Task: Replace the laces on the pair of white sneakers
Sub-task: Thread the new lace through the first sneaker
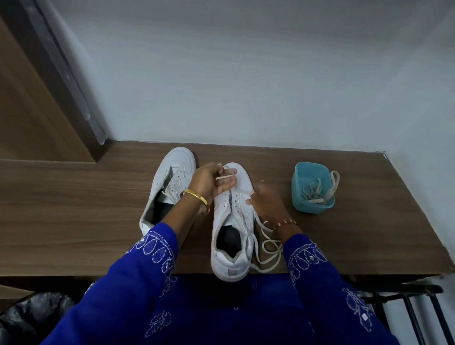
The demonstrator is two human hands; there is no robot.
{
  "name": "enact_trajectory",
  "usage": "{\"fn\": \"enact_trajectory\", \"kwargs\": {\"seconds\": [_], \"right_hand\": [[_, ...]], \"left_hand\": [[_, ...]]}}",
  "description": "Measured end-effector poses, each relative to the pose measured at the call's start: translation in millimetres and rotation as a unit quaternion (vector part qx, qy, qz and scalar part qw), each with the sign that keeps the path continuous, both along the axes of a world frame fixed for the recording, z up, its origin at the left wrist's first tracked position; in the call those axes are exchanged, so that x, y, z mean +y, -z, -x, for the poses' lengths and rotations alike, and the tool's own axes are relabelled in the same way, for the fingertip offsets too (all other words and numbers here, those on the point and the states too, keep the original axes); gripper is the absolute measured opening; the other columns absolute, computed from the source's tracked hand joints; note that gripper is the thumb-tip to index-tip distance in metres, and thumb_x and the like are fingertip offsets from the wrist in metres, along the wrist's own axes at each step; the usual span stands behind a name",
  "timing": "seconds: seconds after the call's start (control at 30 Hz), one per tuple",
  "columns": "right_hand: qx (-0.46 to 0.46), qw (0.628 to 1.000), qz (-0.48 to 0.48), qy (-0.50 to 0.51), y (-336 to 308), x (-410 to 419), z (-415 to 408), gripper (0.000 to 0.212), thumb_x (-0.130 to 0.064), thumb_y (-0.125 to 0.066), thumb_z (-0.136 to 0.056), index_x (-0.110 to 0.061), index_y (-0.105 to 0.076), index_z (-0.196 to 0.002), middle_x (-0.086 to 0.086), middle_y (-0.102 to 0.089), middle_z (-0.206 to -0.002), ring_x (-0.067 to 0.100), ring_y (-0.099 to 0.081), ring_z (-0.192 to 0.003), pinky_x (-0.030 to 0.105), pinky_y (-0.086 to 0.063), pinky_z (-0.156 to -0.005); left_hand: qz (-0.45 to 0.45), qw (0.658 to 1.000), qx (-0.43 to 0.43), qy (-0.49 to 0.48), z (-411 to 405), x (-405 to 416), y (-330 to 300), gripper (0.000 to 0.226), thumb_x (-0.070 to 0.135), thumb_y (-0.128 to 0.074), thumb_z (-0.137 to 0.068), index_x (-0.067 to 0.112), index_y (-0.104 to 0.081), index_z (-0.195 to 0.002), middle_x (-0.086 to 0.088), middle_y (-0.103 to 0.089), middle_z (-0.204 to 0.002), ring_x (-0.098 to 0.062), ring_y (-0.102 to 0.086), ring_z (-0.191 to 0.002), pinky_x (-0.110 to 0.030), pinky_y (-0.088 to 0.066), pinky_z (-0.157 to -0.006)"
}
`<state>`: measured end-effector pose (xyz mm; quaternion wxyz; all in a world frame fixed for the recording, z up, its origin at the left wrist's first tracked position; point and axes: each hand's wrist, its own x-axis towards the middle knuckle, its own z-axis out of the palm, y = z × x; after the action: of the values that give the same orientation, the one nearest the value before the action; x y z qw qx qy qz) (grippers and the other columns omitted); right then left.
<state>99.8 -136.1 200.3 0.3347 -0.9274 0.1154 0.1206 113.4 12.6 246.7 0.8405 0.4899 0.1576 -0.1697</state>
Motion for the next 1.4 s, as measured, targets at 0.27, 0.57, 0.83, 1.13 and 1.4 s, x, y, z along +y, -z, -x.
{"fn": "enact_trajectory", "kwargs": {"seconds": [0.27,0.57,0.83,1.13,1.4], "right_hand": [[-0.148,0.978,0.078,-0.122,-27.9,8.1,9.1,0.032,-0.015,-0.059,-0.087,-0.016,-0.062,-0.119,0.011,-0.059,-0.108,0.020,-0.054,-0.093,0.017,-0.033,-0.066],[-0.113,0.988,0.005,-0.105,-39.3,30.4,1.6,0.037,0.007,-0.042,-0.086,-0.008,-0.068,-0.108,0.013,-0.068,-0.104,0.009,-0.050,-0.074,0.018,-0.036,-0.065],[-0.153,0.984,-0.012,-0.090,-37.7,29.8,-2.5,0.013,-0.007,-0.064,-0.083,0.004,-0.072,-0.083,0.015,-0.068,-0.080,0.014,-0.054,-0.060,0.017,-0.039,-0.057],[-0.189,0.979,-0.050,-0.051,-57.0,17.9,-1.8,0.020,-0.012,-0.065,-0.085,0.004,-0.063,-0.072,-0.002,-0.048,-0.057,0.002,-0.037,-0.051,0.013,-0.029,-0.048],[-0.393,0.824,-0.399,0.084,-188.6,12.3,7.5,0.019,-0.002,-0.059,-0.087,-0.010,-0.058,-0.070,0.005,-0.065,-0.075,0.010,-0.064,-0.064,0.023,-0.055,-0.066]], "left_hand": [[-0.040,0.999,-0.033,0.010,18.2,2.9,16.5,0.028,0.009,-0.039,-0.097,0.008,-0.044,-0.070,-0.011,-0.066,-0.072,-0.016,-0.069,-0.059,-0.027,-0.057,-0.062],[-0.121,0.986,-0.115,-0.017,26.2,12.7,31.4,0.032,0.004,-0.046,-0.094,0.007,-0.049,-0.062,-0.004,-0.059,-0.057,-0.007,-0.052,-0.040,-0.018,-0.043,-0.041],[-0.166,0.974,-0.150,-0.016,28.2,12.1,36.2,0.039,0.006,-0.048,-0.092,0.020,-0.062,-0.059,0.001,-0.062,-0.066,-0.014,-0.053,-0.063,-0.025,-0.042,-0.060],[-0.515,0.757,-0.261,0.307,40.0,21.8,79.9,0.061,0.037,-0.038,-0.097,0.016,-0.013,-0.148,-0.003,-0.009,-0.156,-0.013,-0.007,-0.144,-0.024,-0.006,-0.115],[-0.597,0.678,-0.230,0.362,34.2,15.6,67.4,0.064,0.044,-0.032,-0.097,0.016,-0.008,-0.149,-0.002,-0.001,-0.157,-0.017,-0.008,-0.144,-0.033,-0.012,-0.116]]}}
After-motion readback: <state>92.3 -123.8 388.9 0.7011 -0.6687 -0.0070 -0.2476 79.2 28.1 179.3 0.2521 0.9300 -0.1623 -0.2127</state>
